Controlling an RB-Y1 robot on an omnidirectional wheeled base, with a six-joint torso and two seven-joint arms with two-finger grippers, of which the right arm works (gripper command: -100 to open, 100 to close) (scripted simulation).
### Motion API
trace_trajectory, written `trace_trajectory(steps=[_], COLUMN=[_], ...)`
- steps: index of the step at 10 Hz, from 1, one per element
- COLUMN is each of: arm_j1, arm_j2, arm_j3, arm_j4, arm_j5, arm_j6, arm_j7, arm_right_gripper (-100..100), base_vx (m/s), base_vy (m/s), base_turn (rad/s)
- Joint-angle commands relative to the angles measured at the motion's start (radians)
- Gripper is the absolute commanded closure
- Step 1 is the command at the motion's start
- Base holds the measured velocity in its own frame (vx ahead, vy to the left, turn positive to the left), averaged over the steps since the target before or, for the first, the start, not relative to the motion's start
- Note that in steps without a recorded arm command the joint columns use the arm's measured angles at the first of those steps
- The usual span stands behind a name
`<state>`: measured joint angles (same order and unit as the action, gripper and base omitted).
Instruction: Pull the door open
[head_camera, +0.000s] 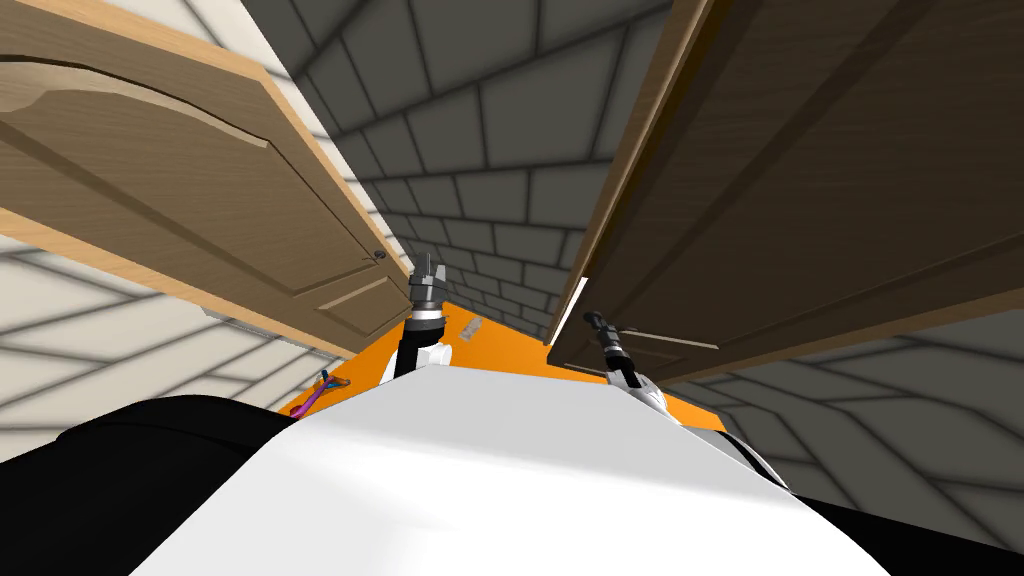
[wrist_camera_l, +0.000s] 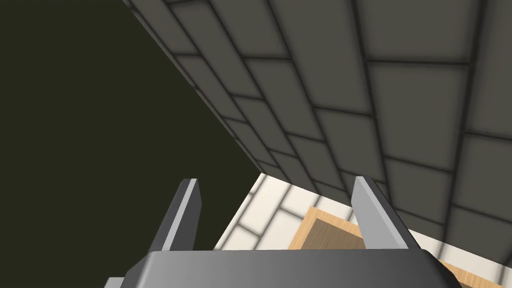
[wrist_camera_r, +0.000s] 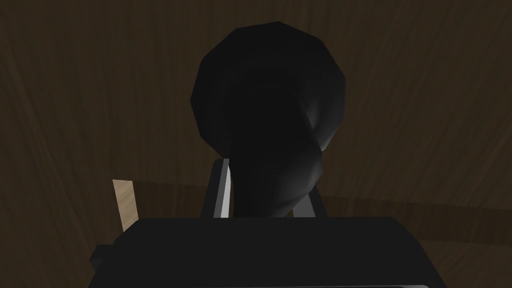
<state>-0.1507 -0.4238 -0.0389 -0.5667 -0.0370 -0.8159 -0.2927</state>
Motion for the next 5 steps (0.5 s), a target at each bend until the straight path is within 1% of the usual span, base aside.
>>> trace_trajectory(steps=[1, 2, 5], arm_j1=[0.0, 0.012, 0.034], arm_j2=[0.0, -0.009, -0.034], arm_j3=[0.0, 0.017, 0.047], arm_j4=[0.0, -0.003, -0.013], arm_j5=[0.0, 0.009, 0.027], arm_j6=[0.0, -0.018, -0.053], arm_j7=[0.0, -0.02, -0.058], arm_right_gripper=[100, 100, 100], base_vx=[-0.089, -0.134, -0.212], base_vy=[-0.023, -0.018, -0.057], base_turn=[0.029, 0.078, 0.082])
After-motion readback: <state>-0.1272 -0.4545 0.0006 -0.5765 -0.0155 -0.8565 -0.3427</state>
